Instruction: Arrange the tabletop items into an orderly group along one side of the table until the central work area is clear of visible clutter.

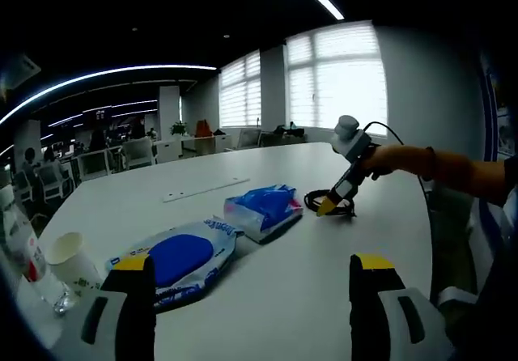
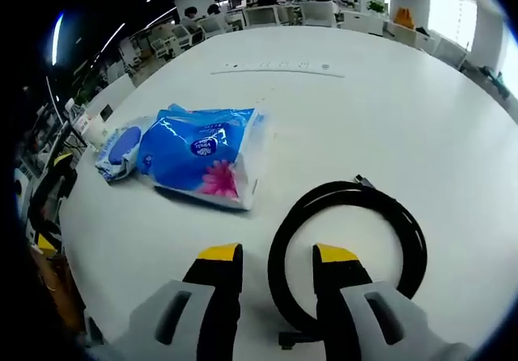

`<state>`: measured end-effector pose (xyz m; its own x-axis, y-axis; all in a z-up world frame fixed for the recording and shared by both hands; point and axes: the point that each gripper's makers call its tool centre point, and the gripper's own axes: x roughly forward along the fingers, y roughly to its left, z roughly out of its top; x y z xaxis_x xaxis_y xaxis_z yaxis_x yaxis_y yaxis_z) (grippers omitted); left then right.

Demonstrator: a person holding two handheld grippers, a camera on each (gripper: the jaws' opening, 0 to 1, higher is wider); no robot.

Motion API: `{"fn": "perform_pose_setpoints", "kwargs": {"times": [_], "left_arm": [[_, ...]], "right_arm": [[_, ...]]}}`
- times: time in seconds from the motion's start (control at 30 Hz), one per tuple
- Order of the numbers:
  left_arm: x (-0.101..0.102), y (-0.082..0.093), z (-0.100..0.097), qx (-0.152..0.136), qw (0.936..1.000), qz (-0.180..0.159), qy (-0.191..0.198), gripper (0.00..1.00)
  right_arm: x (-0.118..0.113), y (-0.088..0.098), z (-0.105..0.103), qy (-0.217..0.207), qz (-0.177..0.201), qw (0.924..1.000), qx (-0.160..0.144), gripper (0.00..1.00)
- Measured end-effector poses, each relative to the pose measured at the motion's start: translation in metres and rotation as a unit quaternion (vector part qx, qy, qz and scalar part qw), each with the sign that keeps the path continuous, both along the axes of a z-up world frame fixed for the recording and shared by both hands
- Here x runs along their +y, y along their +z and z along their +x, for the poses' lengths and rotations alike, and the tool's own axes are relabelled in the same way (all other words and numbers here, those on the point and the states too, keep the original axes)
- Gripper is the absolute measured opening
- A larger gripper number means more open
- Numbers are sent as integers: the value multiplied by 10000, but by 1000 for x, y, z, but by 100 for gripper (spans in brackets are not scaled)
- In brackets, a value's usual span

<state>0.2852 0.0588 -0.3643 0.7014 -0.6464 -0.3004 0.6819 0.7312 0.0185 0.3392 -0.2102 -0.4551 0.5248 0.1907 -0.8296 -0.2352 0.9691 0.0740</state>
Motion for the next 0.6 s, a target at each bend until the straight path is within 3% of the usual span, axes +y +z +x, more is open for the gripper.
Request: {"fn": "perform_pose_setpoints", "kwargs": {"times": [0.1,0.27,0.6], "left_arm": [[2,1,-4,-36,10000,32,19,100],[12,6,-10,-77,9999,30,89,100],[31,4,-23,-103,9997,85,203,99]], "right_arm": [[-1,-2,-4,123,-328,9994,23,28],[2,-3,-6,135,-473,9987,103,29],[2,-4,-11,66,-501,9985,188,27]]}}
